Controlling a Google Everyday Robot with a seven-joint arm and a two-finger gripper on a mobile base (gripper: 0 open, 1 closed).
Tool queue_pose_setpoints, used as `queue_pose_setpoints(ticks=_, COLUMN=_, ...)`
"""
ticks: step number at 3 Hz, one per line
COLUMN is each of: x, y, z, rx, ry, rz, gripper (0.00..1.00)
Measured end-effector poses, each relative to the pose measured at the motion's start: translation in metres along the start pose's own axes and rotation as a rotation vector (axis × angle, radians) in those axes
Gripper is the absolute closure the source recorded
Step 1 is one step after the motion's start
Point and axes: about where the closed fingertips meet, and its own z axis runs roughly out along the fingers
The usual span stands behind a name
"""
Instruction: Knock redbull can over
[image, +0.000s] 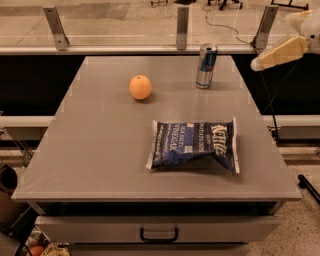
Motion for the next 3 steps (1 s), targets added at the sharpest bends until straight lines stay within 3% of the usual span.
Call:
queue_pose_setpoints(ticks=2, x=0.0, y=-0.005, z=0.065, rx=-0.045, ry=-0.175, rz=0.077, gripper=0.0)
queue_pose_setpoints(ticks=3, x=0.006, y=-0.009, z=0.09, rx=-0.035, ry=-0.252, rz=0.117, gripper=0.0)
